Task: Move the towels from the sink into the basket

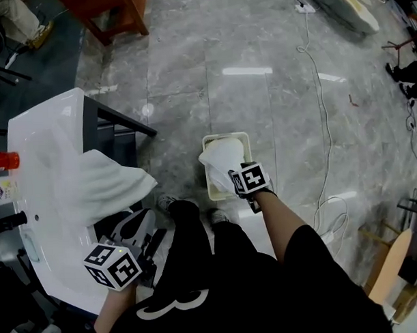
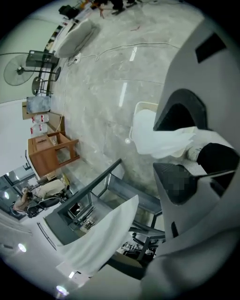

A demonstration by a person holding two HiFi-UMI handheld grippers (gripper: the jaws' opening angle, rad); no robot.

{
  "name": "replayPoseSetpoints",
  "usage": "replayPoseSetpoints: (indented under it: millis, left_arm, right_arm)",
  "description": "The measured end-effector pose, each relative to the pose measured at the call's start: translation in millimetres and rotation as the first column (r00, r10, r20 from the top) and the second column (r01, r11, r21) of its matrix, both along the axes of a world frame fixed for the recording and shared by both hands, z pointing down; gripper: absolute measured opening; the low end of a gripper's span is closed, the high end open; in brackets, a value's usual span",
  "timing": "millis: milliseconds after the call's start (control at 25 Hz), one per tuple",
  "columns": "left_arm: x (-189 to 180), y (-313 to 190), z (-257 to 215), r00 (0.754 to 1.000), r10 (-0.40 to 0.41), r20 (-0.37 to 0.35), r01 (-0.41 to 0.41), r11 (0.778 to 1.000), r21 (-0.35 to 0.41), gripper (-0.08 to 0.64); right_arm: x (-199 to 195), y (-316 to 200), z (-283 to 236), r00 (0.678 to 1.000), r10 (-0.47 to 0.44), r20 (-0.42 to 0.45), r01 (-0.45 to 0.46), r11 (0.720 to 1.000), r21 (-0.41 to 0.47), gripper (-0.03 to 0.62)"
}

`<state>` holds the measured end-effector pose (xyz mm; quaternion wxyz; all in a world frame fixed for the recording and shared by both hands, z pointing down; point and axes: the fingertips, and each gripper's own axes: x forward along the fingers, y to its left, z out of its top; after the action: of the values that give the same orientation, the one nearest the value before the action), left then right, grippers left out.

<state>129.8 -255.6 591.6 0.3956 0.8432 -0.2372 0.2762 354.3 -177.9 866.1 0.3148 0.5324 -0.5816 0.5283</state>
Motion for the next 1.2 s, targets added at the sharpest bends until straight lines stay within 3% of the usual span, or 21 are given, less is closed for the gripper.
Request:
replayPoseSetpoints:
  millis: [120, 280, 440, 680, 1040, 1200]
  left_arm:
    - [9, -4, 5, 1.000, 0.029, -0.001, -0.029, 0.999, -0.015, 0.006]
    - [19, -4, 8, 0.999, 0.051, -0.008, -0.052, 0.998, -0.029, 0.006]
    - [25, -4, 9, 0.998, 0.061, -0.017, -0.062, 0.998, -0.032, 0.006]
    - [27, 13, -11, 0.998, 0.044, -0.050, -0.044, 0.999, -0.010, 0.006]
    - [6, 27, -75, 0.992, -0.038, -0.122, 0.051, 0.993, 0.103, 0.006]
    - [-15, 33, -113, 0.984, -0.095, -0.151, 0.121, 0.978, 0.170, 0.006]
  right_arm:
    - [-4, -1, -1, 0.999, 0.007, 0.037, -0.007, 1.000, 0.007, 0.273]
    - [-6, 4, -5, 0.997, 0.007, 0.077, -0.007, 1.000, 0.008, 0.320]
    - [-12, 11, -14, 0.994, 0.006, 0.108, -0.008, 1.000, 0.017, 0.331]
    - [-30, 10, -66, 0.988, -0.128, 0.090, 0.117, 0.986, 0.118, 0.337]
    - [-65, -12, -202, 0.954, -0.291, 0.066, 0.247, 0.894, 0.373, 0.339]
    - [-94, -16, -263, 0.920, -0.390, 0.042, 0.326, 0.819, 0.473, 0.341]
